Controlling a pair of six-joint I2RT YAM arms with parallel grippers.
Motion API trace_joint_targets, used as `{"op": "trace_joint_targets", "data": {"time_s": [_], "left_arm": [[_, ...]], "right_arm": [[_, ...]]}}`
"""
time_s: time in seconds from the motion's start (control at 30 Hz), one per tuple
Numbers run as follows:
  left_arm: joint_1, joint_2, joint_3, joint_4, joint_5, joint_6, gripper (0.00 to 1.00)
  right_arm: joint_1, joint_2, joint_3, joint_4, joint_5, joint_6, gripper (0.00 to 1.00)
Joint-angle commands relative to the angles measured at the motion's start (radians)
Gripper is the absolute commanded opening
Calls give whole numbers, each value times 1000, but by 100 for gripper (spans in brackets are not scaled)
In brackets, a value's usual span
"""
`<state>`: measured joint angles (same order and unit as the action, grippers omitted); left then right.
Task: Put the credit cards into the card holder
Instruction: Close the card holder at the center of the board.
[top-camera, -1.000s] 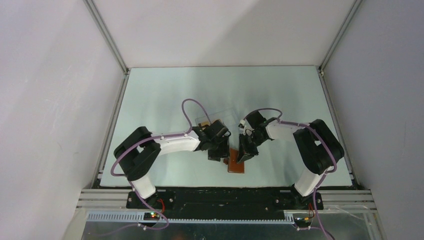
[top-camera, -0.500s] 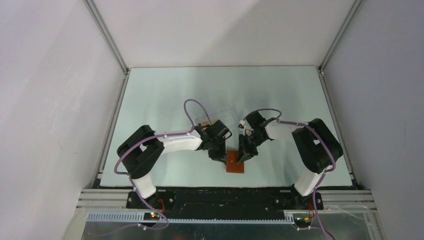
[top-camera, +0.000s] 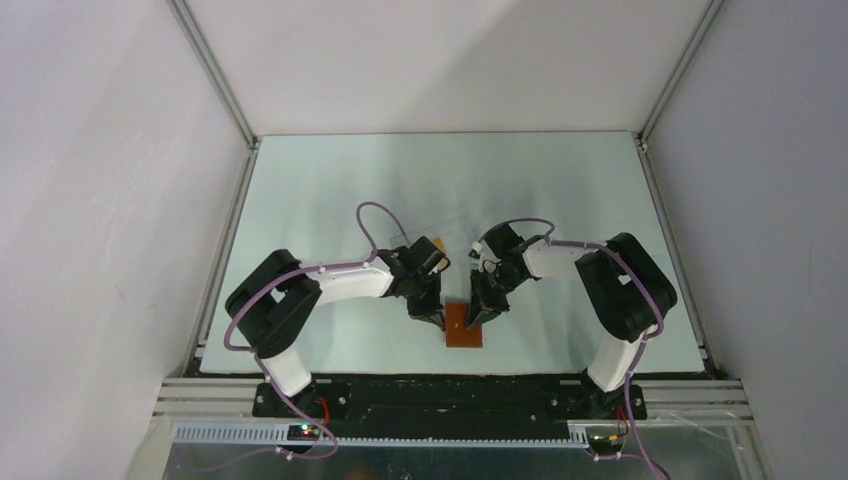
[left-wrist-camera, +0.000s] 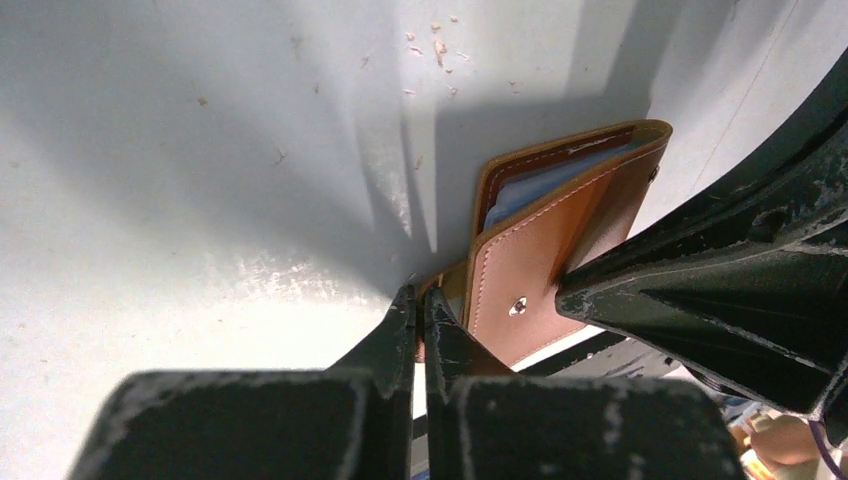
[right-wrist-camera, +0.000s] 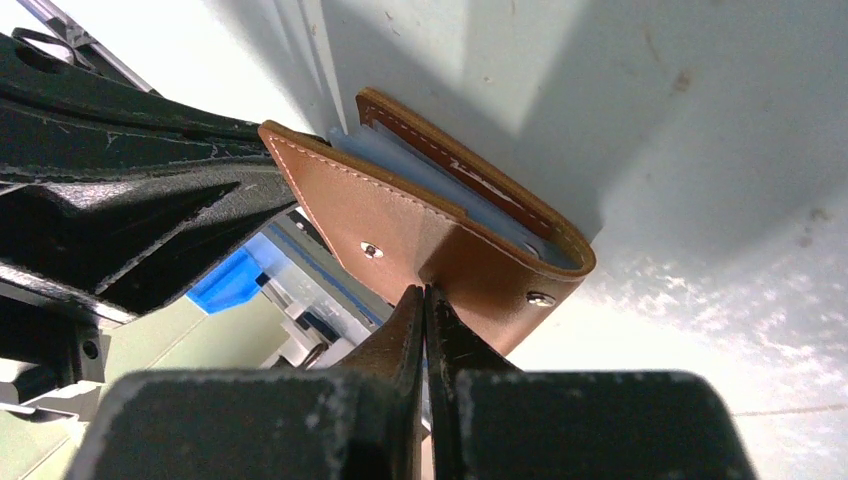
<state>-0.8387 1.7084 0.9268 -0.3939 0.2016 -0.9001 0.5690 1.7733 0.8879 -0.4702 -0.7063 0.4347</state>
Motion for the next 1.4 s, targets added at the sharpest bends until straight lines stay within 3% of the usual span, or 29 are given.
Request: {"op": "trace_joint_targets", "data": {"time_s": [0.0,0.43,1.03,1.2,1.37], "left_arm": [[50,-36,-27,-36,35,97,0],[132,-195,-84,56,290,202,0],[135,-175,-85,169,647,270,0],[150,-167,-91,180,651,271,0],[178,-189,-105,221,588,168,1]], "right_arm": [[23,80,-22,-17,160,-29,2],[29,92,-22,-19,166,-39,2],[31,124,-23,26,108,-30,1],[31,131,-24,33,97,-30,1],[34,117,-21,37,107,-11,1]]}}
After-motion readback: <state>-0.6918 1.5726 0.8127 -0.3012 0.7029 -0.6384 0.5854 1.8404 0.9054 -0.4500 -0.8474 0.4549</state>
